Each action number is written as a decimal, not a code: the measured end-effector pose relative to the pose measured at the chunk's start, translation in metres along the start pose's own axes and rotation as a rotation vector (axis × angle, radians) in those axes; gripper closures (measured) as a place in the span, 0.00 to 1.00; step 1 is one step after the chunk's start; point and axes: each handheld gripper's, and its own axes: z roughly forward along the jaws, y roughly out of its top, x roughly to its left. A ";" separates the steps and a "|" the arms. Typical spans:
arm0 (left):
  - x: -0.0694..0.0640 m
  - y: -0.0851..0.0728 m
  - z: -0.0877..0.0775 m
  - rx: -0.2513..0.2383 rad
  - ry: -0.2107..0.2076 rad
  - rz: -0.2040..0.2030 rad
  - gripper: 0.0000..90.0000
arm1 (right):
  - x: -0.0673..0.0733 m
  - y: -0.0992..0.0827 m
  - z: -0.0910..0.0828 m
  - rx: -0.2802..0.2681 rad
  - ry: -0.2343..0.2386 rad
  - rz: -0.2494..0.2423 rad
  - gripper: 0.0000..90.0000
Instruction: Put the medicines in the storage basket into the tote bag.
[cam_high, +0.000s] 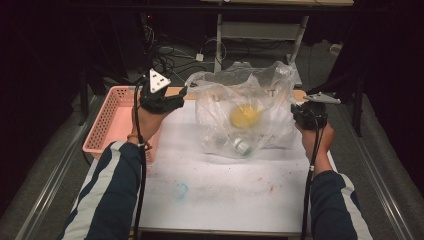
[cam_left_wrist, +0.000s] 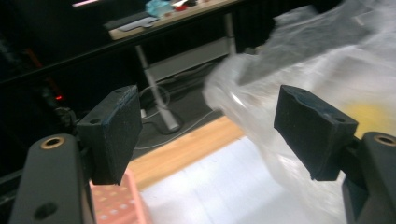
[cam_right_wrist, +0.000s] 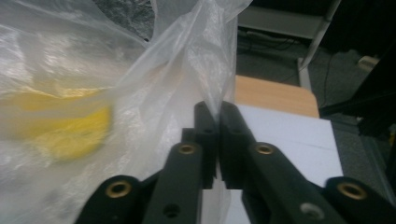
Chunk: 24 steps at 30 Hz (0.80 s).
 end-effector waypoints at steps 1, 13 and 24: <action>-0.003 -0.006 -0.002 0.004 -0.011 0.011 0.25 | 0.000 -0.002 -0.001 0.004 0.007 0.008 0.91; -0.022 -0.048 -0.036 -0.013 -0.113 0.063 0.25 | 0.016 -0.014 -0.034 -0.108 0.076 -0.101 0.53; -0.038 -0.074 -0.061 -0.024 -0.156 0.138 0.25 | 0.027 -0.007 -0.067 -0.210 0.100 -0.142 0.31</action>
